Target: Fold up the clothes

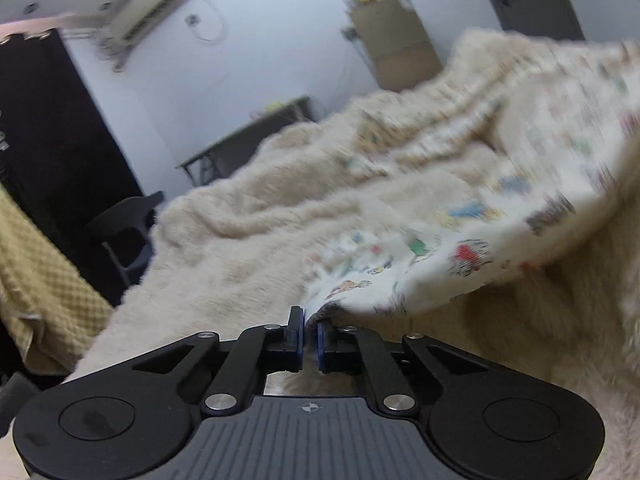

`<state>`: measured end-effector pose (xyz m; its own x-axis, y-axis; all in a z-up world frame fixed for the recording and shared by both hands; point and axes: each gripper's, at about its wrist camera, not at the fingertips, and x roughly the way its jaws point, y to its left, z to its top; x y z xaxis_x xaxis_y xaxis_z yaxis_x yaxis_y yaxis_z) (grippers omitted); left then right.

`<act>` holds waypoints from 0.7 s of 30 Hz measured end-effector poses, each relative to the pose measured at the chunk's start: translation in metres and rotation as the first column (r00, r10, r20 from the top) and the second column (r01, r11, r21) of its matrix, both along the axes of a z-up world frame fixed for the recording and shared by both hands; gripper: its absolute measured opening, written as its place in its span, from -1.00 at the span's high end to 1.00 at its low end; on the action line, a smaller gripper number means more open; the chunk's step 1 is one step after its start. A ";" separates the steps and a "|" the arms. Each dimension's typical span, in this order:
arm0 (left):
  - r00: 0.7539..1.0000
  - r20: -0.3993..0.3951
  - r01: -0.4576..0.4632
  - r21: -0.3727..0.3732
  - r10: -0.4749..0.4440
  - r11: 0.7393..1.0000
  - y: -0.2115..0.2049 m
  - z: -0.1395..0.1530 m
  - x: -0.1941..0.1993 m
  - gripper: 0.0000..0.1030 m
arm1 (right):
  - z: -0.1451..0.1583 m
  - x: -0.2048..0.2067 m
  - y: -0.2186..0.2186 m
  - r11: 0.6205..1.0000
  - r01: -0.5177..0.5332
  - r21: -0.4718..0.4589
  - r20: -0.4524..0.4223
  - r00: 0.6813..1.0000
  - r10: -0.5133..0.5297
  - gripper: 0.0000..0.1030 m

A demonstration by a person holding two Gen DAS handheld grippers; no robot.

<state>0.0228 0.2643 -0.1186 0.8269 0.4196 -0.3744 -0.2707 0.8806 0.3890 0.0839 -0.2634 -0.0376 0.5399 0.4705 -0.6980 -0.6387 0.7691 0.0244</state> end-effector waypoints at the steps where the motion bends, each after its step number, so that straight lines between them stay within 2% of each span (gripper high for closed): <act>1: 1.000 0.017 -0.016 -0.023 0.016 1.000 0.006 0.008 -0.006 0.96 | 0.001 -0.001 -0.002 1.000 -0.002 0.003 0.002 1.000 0.002 -0.33; 3: 0.998 0.039 -0.039 -0.103 0.044 0.994 0.026 0.029 -0.021 0.96 | 0.005 -0.002 -0.006 1.000 -0.006 0.014 0.007 1.000 0.006 -0.33; 4: 0.999 0.016 -0.028 -0.152 0.031 0.988 0.033 0.035 -0.025 0.95 | 0.007 -0.002 -0.008 1.000 -0.007 0.023 0.008 1.000 0.007 -0.33; 5: 1.000 -0.014 -0.021 -0.169 0.019 0.985 0.037 0.039 -0.028 0.95 | 0.009 -0.003 -0.011 0.999 -0.008 0.031 0.009 1.000 0.008 -0.33; 7: 0.998 -0.055 -0.023 -0.141 0.015 0.990 0.037 0.040 -0.032 0.87 | 0.013 -0.003 -0.016 0.999 -0.009 0.045 0.011 1.000 0.008 -0.33; 10: 0.990 -0.143 -0.023 -0.170 -0.001 0.985 0.041 0.042 -0.038 0.70 | 0.019 -0.003 -0.030 0.997 0.002 0.072 0.014 1.000 -0.003 -0.33; 12: 0.992 -0.127 -0.024 -0.273 -0.012 0.962 0.052 0.050 -0.048 0.59 | 0.023 -0.002 -0.036 0.996 0.014 0.084 0.016 1.000 -0.015 -0.33; 14: 0.995 -0.098 -0.021 -0.344 -0.013 0.939 0.062 0.060 -0.056 0.55 | 0.025 -0.002 -0.042 0.995 0.029 0.096 0.018 0.999 -0.031 -0.33; 17: 0.999 0.034 -0.013 -0.473 0.034 0.881 0.079 0.087 -0.070 0.40 | 0.026 0.000 -0.047 0.993 0.048 0.112 0.013 0.999 -0.050 -0.33; 18: 0.996 0.071 -0.010 -0.510 0.054 0.860 0.084 0.095 -0.071 0.19 | 0.026 0.001 -0.048 0.992 0.051 0.118 0.010 0.999 -0.053 -0.33; 19: 0.993 0.089 -0.015 -0.536 0.075 0.844 0.086 0.100 -0.062 -0.15 | 0.025 0.002 -0.047 0.991 0.053 0.126 0.004 0.999 -0.054 -0.33; 21: 0.985 0.124 -0.024 -0.587 0.119 0.809 0.090 0.111 -0.046 -0.39 | 0.023 0.005 -0.045 0.989 0.055 0.139 -0.007 0.998 -0.054 -0.33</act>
